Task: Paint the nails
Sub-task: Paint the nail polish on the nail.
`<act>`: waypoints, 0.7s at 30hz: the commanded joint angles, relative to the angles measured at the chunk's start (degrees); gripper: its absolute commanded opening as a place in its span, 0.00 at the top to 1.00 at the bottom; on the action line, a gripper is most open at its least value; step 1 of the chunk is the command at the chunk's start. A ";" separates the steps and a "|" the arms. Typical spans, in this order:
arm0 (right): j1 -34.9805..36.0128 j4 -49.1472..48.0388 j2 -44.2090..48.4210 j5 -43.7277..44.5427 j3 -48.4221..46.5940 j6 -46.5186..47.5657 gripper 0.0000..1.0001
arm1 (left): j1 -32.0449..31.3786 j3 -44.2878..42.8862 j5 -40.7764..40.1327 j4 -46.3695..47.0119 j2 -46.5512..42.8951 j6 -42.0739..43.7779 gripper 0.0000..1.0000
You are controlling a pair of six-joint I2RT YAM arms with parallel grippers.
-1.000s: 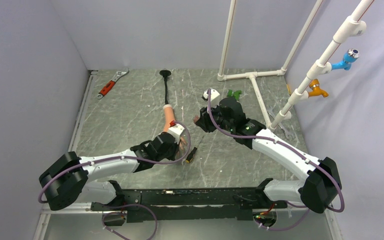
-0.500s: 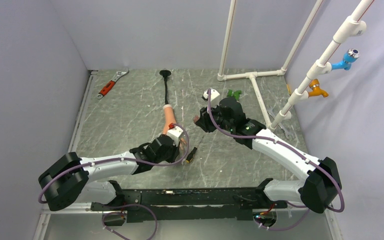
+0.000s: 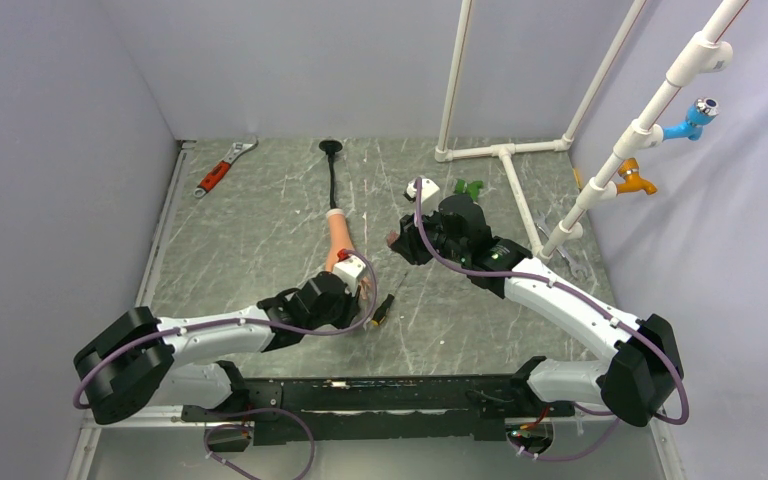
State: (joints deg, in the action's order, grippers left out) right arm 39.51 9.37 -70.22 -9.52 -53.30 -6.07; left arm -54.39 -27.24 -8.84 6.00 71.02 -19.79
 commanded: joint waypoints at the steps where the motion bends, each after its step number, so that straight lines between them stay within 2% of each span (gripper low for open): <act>1: -0.18 -2.99 1.67 -0.54 -0.49 -0.44 1.00 | -0.45 -1.68 0.82 0.96 -1.90 -0.08 1.00; 21: -0.21 -2.95 1.49 -0.50 -0.40 -0.44 1.00 | -0.30 -5.12 -3.98 -3.33 0.52 0.91 1.00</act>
State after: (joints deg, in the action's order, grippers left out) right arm 39.51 9.37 -70.22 -9.52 -53.30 -6.07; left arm -54.59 -30.04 -10.79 3.27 71.22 -19.18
